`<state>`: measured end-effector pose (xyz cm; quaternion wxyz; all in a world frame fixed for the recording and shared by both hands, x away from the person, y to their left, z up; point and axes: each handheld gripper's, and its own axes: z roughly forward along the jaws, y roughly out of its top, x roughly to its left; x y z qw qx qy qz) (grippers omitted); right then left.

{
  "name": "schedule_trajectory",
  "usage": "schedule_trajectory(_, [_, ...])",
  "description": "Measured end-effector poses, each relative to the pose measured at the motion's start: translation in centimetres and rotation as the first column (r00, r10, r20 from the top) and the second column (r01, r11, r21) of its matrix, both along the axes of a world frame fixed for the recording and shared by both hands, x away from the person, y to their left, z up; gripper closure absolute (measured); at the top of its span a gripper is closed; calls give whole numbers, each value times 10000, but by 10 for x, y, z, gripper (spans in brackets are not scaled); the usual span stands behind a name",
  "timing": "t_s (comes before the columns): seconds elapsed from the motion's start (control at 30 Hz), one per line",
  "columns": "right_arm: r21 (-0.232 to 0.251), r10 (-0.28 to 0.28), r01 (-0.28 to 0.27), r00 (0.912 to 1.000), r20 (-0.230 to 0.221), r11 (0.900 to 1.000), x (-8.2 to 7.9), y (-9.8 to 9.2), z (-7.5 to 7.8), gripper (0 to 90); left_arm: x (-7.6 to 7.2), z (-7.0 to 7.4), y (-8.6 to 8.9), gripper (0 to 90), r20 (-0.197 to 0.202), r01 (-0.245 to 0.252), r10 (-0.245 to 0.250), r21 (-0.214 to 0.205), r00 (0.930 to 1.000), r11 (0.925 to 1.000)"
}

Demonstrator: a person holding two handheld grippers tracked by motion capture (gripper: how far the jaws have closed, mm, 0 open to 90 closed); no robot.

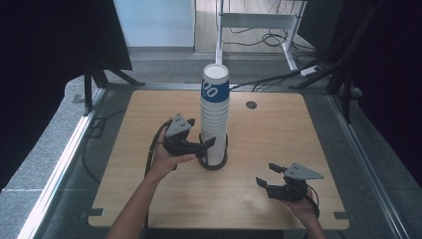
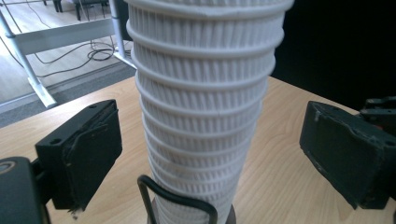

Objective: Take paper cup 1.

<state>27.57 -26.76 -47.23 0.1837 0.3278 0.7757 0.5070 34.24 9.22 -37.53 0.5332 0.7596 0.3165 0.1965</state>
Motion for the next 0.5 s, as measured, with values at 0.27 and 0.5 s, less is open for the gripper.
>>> schedule_trajectory(0.27, [-8,22,-22,10000,9,10000,0,-1,0,264,16,2,-9,59,-90,105,-104,37,9999,9999])
schedule_trajectory(0.5, [-8,20,-20,10000,-12,10000,0,-1,0,263,27,0,-20,59,-174,83,-79,241,9998,9997])
